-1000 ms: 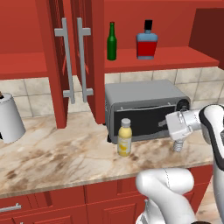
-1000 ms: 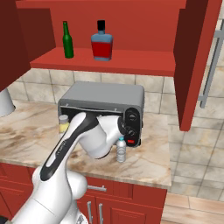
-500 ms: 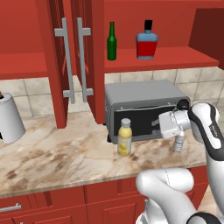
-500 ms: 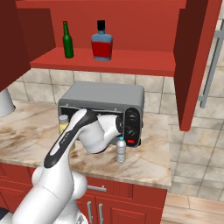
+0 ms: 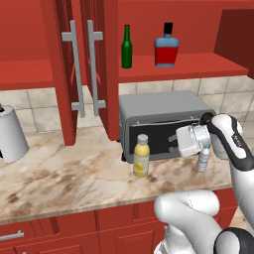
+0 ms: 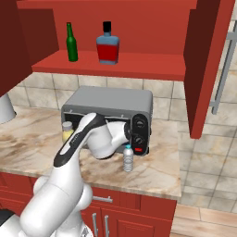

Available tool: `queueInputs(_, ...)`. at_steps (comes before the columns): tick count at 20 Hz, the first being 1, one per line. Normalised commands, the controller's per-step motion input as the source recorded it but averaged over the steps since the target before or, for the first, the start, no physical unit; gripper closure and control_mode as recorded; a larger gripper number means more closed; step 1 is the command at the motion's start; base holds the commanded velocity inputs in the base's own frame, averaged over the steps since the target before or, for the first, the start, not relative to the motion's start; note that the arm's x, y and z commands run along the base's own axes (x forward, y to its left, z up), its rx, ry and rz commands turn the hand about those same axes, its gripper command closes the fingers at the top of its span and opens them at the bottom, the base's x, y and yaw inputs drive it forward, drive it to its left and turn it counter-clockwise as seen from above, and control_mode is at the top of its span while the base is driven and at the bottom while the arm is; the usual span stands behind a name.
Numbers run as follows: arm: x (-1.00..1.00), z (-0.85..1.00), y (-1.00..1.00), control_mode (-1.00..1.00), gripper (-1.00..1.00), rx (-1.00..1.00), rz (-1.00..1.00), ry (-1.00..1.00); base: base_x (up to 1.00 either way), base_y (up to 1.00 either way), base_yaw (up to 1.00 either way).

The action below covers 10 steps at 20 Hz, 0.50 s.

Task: Sort all alcoholic drinks to one cabinet, and non-alcoholic drinks to the other.

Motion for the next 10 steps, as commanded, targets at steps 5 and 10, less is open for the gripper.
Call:
queueInputs(5, 0.27, -0.23, 0.01, -1.0, -1.0, 0.0, 0.03, -0.05, 0.0, 0.0, 0.0)
queueInputs(10, 0.05, -0.12, 0.0, -1.0, -1.0, -0.01, 0.0, 0.0, 0.0, 0.0, 0.0)
